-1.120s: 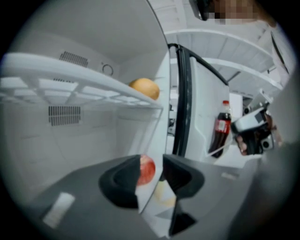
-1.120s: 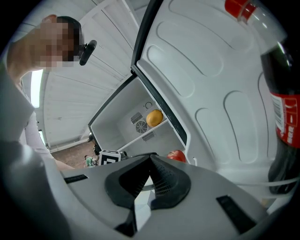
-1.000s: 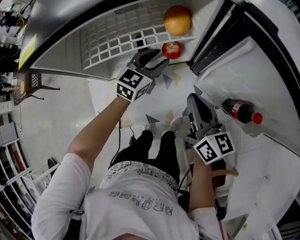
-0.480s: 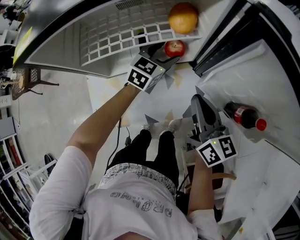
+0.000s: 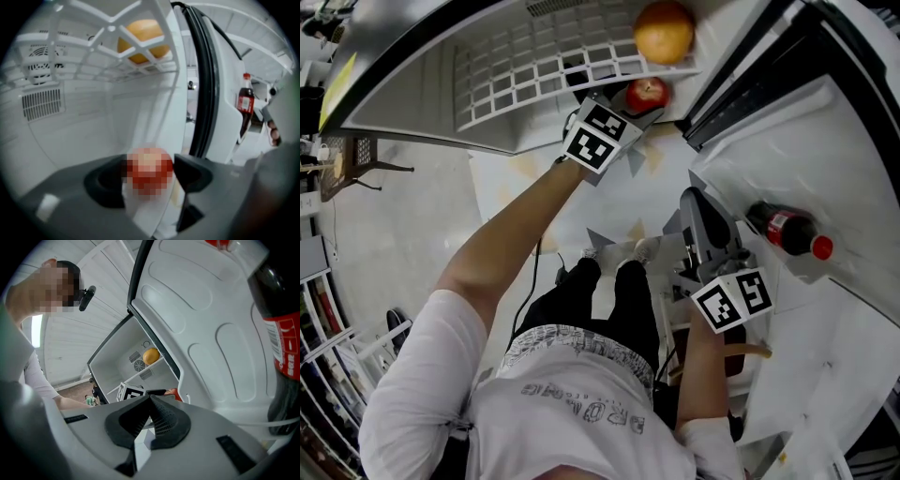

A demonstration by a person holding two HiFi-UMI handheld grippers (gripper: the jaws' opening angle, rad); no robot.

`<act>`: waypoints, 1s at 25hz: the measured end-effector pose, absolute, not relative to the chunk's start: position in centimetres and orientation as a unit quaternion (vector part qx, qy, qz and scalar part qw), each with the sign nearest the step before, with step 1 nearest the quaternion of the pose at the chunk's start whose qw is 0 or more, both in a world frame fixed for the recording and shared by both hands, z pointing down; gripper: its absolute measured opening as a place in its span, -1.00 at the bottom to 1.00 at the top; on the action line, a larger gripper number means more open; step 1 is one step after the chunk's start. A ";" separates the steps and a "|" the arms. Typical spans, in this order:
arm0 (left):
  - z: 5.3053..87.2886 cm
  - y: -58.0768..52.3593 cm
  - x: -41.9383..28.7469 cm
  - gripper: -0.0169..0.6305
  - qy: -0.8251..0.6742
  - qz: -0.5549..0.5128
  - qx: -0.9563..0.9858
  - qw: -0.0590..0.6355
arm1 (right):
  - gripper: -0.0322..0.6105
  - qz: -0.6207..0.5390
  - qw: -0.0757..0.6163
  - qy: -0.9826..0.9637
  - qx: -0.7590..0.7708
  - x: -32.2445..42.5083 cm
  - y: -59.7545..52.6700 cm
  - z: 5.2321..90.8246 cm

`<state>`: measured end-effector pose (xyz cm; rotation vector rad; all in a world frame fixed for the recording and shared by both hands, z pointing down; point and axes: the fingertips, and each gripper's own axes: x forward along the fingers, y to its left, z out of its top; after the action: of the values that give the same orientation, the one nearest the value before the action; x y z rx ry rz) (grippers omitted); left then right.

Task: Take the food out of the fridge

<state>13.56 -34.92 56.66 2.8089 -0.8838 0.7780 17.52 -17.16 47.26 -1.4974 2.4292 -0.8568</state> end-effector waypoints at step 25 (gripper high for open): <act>48.9 -28.7 10.6 -0.03 -0.275 0.166 0.945 0.058 | -0.90 -0.262 0.065 0.816 -0.510 15.9 -16.4 43.5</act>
<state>10.56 -28.73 48.86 2.8645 -0.8346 0.5038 15.88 -16.36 43.53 -1.5409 2.4644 -0.7909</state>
